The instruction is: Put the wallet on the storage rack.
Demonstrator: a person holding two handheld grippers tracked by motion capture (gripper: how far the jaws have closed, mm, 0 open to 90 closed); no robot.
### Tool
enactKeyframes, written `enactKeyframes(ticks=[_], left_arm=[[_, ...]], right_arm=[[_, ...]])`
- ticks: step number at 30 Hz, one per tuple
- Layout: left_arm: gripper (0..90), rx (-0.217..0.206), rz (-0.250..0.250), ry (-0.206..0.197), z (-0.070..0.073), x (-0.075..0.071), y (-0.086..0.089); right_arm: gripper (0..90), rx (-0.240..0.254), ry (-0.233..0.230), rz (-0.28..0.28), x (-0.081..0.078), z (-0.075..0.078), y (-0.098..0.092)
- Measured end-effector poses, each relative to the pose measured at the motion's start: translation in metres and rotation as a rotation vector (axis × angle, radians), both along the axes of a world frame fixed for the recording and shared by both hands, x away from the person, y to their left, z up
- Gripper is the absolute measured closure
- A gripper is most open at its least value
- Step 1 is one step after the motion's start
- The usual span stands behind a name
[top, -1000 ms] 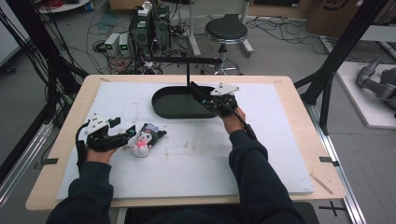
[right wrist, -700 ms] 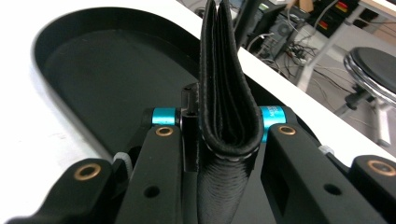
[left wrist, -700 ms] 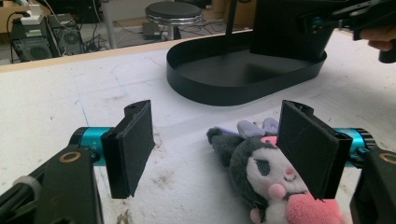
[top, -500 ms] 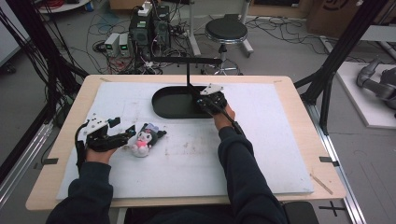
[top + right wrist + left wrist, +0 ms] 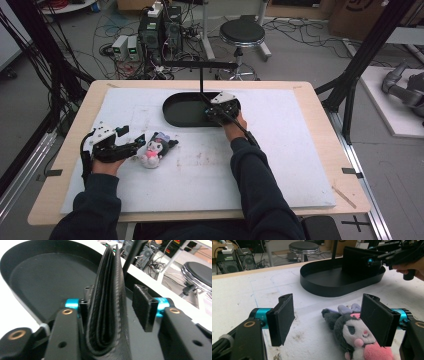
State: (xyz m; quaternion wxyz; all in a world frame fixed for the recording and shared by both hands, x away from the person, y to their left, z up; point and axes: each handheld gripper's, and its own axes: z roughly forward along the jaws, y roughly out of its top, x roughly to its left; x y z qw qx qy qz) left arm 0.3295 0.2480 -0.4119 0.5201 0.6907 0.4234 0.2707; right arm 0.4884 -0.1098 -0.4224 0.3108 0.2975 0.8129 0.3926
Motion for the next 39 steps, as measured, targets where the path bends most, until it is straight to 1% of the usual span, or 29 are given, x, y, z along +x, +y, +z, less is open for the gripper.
enactKeyframes(ticks=[1,3,5,6,8,9,11,12,13,15,16,20,23,24,25,26,27,28,30,31,32,33,34,35,36,37,38,39], left_arm=[[27.2,-0.003,0.001,-0.001,0.000,0.000,0.000],[27.2,-0.003,0.000,0.000,0.000,0.000,0.000],[27.2,-0.003,0.000,0.001,0.000,0.000,0.001],[27.2,-0.003,0.000,0.001,0.000,0.000,0.001],[27.2,-0.003,0.000,0.000,0.000,0.000,0.000],[27.2,0.000,0.000,0.002,0.000,0.000,0.000],[27.2,0.002,-0.002,0.000,0.000,0.000,0.000],[27.2,0.003,-0.002,0.000,0.000,0.000,0.000],[27.2,0.001,0.000,-0.002,0.000,0.000,0.000],[27.2,-0.001,0.001,-0.001,0.000,0.000,0.000],[27.2,0.001,0.000,0.001,0.000,0.000,0.000],[27.2,0.001,-0.001,0.000,0.000,0.000,0.000],[27.2,0.000,-0.001,0.003,0.000,0.000,0.000],[27.2,-0.002,-0.001,0.003,0.000,0.000,0.000],[27.2,-0.004,-0.002,0.002,0.000,0.000,-0.001],[27.1,0.000,-0.005,0.002,0.000,0.000,0.000],[27.2,-0.004,-0.007,0.005,0.000,0.000,-0.001],[27.2,-0.004,-0.007,0.005,0.000,0.000,-0.001],[27.1,-0.002,-0.012,0.008,0.000,0.000,-0.002],[27.1,-0.005,-0.015,0.007,0.000,0.000,-0.002],[27.1,-0.006,-0.015,0.007,0.000,0.000,-0.003],[26.8,-0.013,-0.016,0.008,0.001,0.000,-0.004],[26.6,-0.013,-0.016,0.008,0.001,0.000,-0.004],[26.4,-0.019,-0.013,0.008,0.001,-0.001,-0.004],[26.4,-0.023,-0.010,0.006,0.002,-0.001,-0.004],[23.9,-0.027,0.003,0.005,0.002,-0.002,-0.004],[23.1,-0.038,0.009,-0.002,0.003,-0.002,-0.004],[22.9,-0.048,0.018,-0.007,0.004,-0.002,-0.004]], right_arm=[[50.4,0.003,-0.004,0.006,-0.001,0.000,0.002],[48.5,0.023,0.009,0.021,-0.004,0.001,0.004],[48.0,0.029,0.012,0.033,-0.005,0.002,0.004],[45.4,0.051,0.028,0.052,-0.006,0.004,0.005],[44.0,0.069,0.033,0.062,-0.007,0.005,0.005],[44.8,0.059,0.028,0.065,-0.006,0.004,0.005],[52.2,0.017,0.015,0.058,-0.005,0.003,0.006],[53.2,-0.006,0.007,0.049,-0.005,0.001,0.006],[53.2,-0.011,0.007,0.030,-0.003,0.000,0.005],[53.5,-0.003,0.011,0.020,-0.001,-0.001,0.004],[54.0,0.018,0.007,0.000,0.001,-0.001,0.001],[52.3,0.059,-0.001,-0.012,0.002,0.004,-0.004],[51.0,0.060,0.007,-0.009,0.001,0.008,-0.008],[47.7,0.077,0.024,-0.009,-0.001,0.012,-0.014],[47.2,0.087,0.032,-0.003,-0.002,0.015,-0.017],[46.4,0.089,0.033,0.002,-0.004,0.017,-0.021],[44.3,0.093,0.044,0.006,-0.007,0.019,-0.025],[42.2,0.104,0.067,0.022,-0.008,0.022,-0.030],[36.7,0.117,0.136,0.045,-0.011,0.027,-0.039],[36.7,0.117,0.136,0.045,-0.011,0.027,-0.039],[36.1,0.113,0.162,0.066,-0.018,0.032,-0.052],[35.3,0.119,0.150,0.072,-0.023,0.034,-0.058],[35.3,0.119,0.150,0.072,-0.023,0.034,-0.058],[31.6,0.143,0.165,0.084,-0.032,0.036,-0.073],[31.6,0.143,0.165,0.084,-0.032,0.036,-0.073],[27.3,0.134,0.216,0.070,-0.039,0.036,-0.086],[27.2,0.145,0.213,0.072,-0.044,0.035,-0.093],[27.4,0.143,0.192,0.080,-0.050,0.033,-0.101]])
